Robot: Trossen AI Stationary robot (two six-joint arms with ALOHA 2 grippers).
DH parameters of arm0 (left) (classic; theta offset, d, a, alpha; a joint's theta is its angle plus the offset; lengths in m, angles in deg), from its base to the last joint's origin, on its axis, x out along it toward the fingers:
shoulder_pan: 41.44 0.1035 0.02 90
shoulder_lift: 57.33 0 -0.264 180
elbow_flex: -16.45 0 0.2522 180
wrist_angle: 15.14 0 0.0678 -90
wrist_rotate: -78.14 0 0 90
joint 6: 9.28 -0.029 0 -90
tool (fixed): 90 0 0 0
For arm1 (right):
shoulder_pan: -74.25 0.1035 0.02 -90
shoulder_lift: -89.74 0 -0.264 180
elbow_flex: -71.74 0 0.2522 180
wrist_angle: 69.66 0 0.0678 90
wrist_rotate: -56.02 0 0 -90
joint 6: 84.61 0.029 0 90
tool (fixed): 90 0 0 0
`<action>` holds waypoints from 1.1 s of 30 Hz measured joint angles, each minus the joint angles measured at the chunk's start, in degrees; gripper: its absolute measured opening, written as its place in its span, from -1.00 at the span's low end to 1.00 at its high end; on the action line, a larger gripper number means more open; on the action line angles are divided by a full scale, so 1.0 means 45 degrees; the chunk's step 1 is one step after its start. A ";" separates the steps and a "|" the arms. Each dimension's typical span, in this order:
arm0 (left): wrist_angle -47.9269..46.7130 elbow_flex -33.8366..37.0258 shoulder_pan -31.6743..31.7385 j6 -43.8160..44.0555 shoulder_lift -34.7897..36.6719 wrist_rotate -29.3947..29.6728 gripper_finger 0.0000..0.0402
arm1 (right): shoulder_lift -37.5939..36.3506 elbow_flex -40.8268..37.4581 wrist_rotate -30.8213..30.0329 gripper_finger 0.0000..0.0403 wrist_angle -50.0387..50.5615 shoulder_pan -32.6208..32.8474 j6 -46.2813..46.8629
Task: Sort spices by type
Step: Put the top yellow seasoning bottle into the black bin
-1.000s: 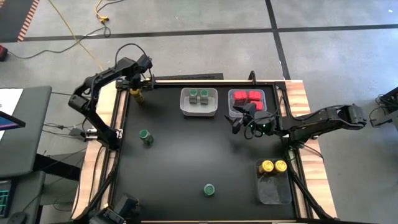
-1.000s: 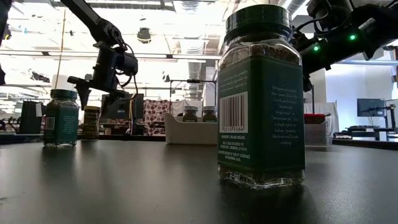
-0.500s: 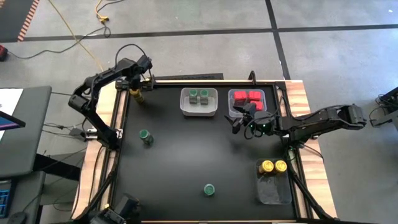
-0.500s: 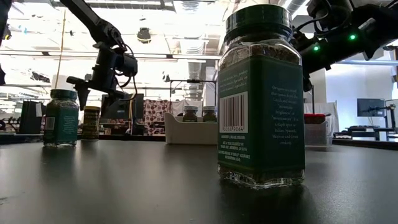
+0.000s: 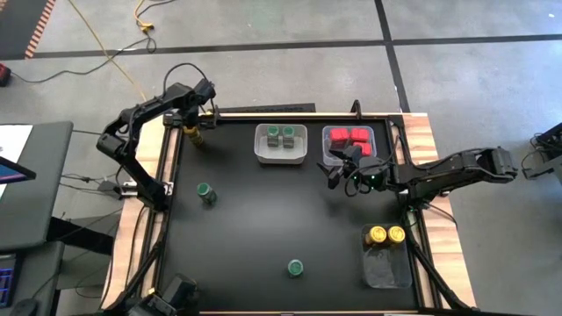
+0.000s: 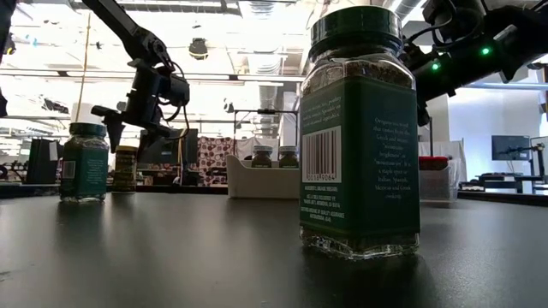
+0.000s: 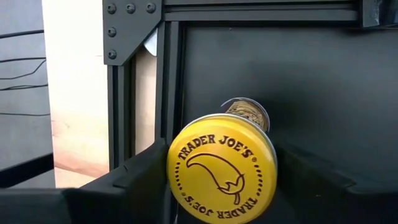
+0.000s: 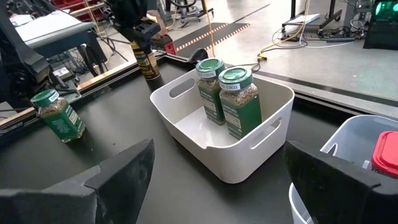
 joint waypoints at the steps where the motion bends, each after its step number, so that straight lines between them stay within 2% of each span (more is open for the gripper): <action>1: 0.0000 0.0000 0.0000 0.0000 0.0000 0.0000 0.29 | -0.0002 0.0000 0.0000 0.91 -0.0002 0.0000 0.0000; 6: 0.0010 0.0000 0.0000 -0.0010 0.0000 0.0000 0.22 | -0.0002 0.0000 0.0000 0.91 0.0003 0.0000 0.0000; 22: -0.0044 0.0000 -0.0016 -0.0078 0.0032 -0.0044 0.19 | 0.0001 0.0000 0.0000 0.91 -0.0002 0.0000 0.0000; 33: -0.0979 0.0019 -0.0443 0.0290 0.0737 -0.0534 0.16 | -0.0002 0.0000 0.0000 0.91 -0.0002 0.0000 0.0000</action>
